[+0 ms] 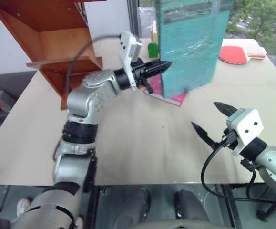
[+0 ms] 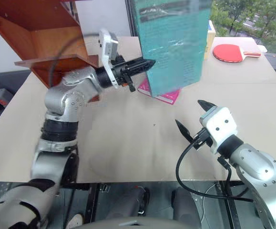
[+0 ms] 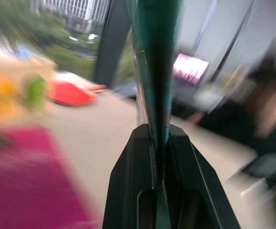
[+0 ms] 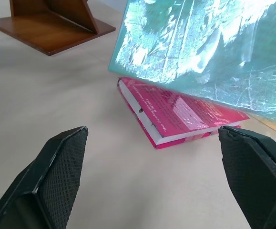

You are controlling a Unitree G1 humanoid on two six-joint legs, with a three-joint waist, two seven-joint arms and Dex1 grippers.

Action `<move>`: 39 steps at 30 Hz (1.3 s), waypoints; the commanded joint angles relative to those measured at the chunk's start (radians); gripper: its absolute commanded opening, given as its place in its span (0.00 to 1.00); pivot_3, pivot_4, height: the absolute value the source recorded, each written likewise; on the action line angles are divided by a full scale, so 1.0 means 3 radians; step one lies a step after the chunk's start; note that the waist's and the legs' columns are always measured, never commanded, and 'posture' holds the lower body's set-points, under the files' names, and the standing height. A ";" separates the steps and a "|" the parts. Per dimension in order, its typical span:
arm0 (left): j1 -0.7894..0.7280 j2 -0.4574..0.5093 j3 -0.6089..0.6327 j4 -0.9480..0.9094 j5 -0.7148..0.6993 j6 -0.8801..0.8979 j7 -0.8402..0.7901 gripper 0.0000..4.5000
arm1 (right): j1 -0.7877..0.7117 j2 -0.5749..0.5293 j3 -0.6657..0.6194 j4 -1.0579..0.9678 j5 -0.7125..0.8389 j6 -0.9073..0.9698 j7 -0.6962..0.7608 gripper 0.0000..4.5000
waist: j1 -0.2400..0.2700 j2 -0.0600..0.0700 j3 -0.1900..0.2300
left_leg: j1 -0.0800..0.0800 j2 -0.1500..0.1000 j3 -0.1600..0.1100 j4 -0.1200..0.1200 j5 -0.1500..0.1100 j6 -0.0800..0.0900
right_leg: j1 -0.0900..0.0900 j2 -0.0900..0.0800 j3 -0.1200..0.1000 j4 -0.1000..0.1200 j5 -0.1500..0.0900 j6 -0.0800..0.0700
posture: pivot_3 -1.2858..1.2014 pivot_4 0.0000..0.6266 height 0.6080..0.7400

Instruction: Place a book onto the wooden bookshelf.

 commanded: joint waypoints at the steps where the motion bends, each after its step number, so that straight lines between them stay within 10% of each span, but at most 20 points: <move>1: -0.0401 0.0394 -0.0267 0.0162 0.0984 -0.1502 -0.0289 0.01 | -0.0090 0.0026 0.0003 0.0045 -0.0018 -0.0132 0.0061 1.00 | 0.0012 0.0001 0.0001 | 0.0000 0.0001 0.0000 -0.0001 0.0000 0.0000 | 0.0000 0.0000 0.0001 -0.0002 0.0000 0.0000 | 0.52 0.24 1.00; 17: -0.2473 0.1998 -0.0762 0.1884 0.2608 -0.1976 -0.1676 0.01 | -0.0778 0.0312 0.0380 0.1021 -0.0220 -0.0798 0.0424 1.00 | -0.0087 -0.0016 0.0055 | -0.0012 -0.0005 -0.0006 0.0011 -0.0002 0.0007 | -0.0004 0.0012 -0.0012 -0.0001 -0.0003 0.0006 | 0.52 0.24 1.00; 35: -0.1504 0.2488 -0.0842 0.1533 0.3428 -0.1412 -0.1897 0.01 | -0.1433 0.0340 0.0406 0.1155 -0.0209 -0.0819 0.0558 1.00 | -0.0165 -0.0007 0.0071 | -0.0008 -0.0001 -0.0006 0.0017 -0.0001 0.0006 | -0.0012 0.0016 -0.0009 0.0020 -0.0003 0.0006 | 0.52 0.24 1.00; 39: -0.1427 0.2482 -0.0755 0.1504 0.3375 -0.1355 -0.1832 0.46 | -0.1458 0.0329 0.0387 0.1102 -0.0138 -0.0774 0.0611 1.00 | -0.0178 -0.0007 0.0071 | -0.0005 0.0001 -0.0004 0.0017 -0.0001 0.0005 | -0.0012 0.0018 -0.0005 0.0025 -0.0003 0.0006 | 0.52 0.24 1.00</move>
